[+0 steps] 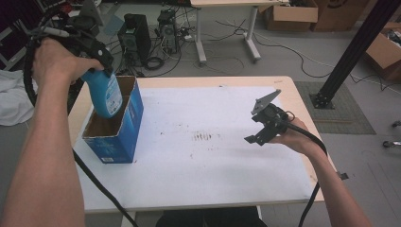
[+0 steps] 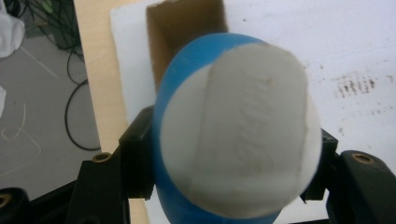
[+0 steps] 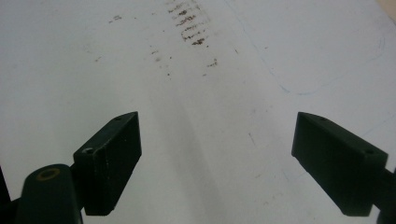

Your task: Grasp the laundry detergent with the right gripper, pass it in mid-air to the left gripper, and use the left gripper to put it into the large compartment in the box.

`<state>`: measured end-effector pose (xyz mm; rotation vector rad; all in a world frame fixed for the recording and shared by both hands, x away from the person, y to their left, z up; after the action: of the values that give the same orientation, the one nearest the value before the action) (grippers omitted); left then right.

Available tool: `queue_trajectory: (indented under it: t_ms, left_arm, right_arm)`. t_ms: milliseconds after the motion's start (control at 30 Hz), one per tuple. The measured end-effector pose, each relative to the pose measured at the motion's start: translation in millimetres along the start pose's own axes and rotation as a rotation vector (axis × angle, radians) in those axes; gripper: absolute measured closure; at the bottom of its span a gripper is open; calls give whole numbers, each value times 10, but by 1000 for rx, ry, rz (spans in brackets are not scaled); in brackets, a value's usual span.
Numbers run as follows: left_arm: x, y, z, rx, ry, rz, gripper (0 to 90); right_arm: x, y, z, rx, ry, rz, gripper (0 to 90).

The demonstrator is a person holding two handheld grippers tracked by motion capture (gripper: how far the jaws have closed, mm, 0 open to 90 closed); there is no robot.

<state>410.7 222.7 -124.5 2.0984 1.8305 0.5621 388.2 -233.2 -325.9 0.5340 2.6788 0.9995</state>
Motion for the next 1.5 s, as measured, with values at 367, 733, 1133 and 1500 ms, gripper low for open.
queue_trajectory:
  t_ms: [367, 733, 1133, 1500]
  left_arm:
    - [98, -171, 337, 35, 7, -53, 382]
    - [68, -361, 749, 34, -10, -97, 383]
    - [71, -541, 1079, 56, 0, -100, 382]
    - [67, -631, 1272, 54, 18, -117, 382]
  right_arm:
    - [3, -41, 73, 22, -5, 2, 161]
    - [25, -64, 88, 27, -8, -1, 166]
    - [27, -144, 142, 47, -8, 12, 171]
    - [35, -199, 152, 51, -8, 19, 176]
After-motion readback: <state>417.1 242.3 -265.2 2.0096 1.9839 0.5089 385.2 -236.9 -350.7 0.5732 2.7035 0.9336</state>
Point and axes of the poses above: each handheld gripper's, and its own axes: z roughly forward along the jaws, y roughly out of its top, x roughly to its left, the point moved 1 cm from there along z, roughly forward along the jaws, and after that the axes turned 10 degrees about -x, right-handed, at the moved point
